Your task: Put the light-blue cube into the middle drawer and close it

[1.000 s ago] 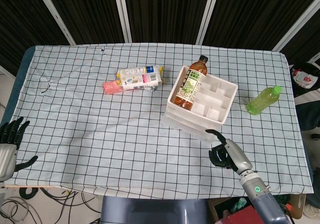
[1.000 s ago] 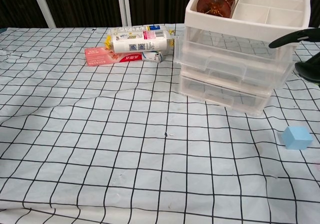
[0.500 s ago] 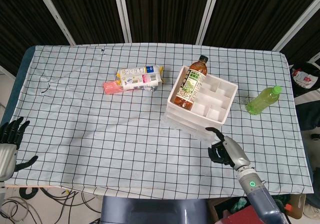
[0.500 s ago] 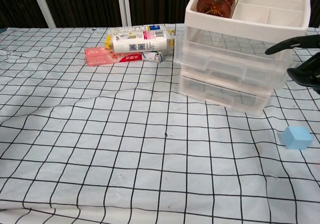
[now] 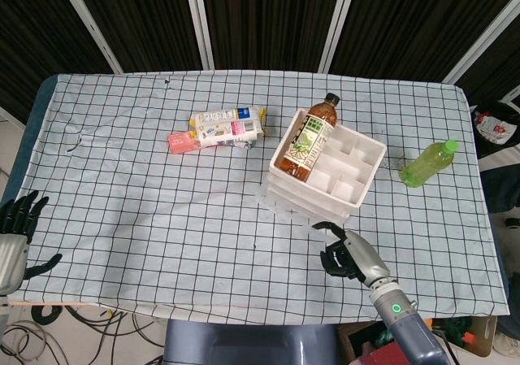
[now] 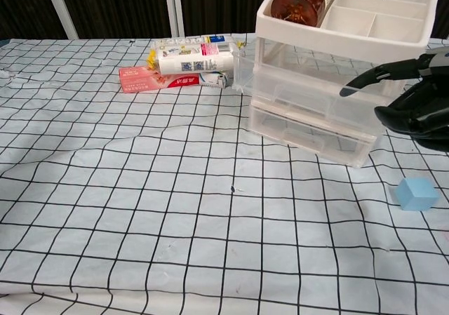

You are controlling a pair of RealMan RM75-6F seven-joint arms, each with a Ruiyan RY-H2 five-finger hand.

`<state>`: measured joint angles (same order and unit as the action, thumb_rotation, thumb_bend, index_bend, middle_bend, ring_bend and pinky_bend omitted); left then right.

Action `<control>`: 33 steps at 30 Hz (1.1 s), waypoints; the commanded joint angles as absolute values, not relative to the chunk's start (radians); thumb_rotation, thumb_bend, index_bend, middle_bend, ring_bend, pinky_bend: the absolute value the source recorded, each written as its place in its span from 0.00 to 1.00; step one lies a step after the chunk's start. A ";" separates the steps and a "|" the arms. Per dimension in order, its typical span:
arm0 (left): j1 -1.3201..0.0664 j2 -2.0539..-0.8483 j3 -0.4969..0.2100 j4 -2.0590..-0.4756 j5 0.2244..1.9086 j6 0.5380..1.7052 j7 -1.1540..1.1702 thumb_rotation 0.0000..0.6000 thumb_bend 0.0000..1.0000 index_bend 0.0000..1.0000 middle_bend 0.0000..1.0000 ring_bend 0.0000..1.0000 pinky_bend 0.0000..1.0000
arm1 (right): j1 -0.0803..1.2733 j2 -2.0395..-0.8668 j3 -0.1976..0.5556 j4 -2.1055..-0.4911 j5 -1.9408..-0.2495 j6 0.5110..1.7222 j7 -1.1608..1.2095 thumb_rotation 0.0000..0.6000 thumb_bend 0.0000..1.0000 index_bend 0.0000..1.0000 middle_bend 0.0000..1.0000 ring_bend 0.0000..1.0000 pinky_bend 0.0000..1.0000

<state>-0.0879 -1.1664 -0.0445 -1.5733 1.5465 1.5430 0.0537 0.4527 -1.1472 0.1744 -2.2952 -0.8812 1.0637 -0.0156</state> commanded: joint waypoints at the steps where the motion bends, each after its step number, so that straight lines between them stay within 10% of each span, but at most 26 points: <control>1: -0.088 -1.165 -0.045 -1.574 1.546 1.542 0.052 1.00 0.04 0.00 0.00 0.00 0.00 | 0.453 -1.151 0.171 -2.301 -0.881 1.067 -0.015 1.00 0.52 0.25 0.81 0.88 0.82; 33: -0.088 -1.166 -0.047 -1.577 1.542 1.542 0.052 1.00 0.04 0.00 0.00 0.00 0.00 | 0.374 -1.087 0.085 -2.337 -1.175 1.079 0.074 1.00 0.47 0.08 0.81 0.88 0.82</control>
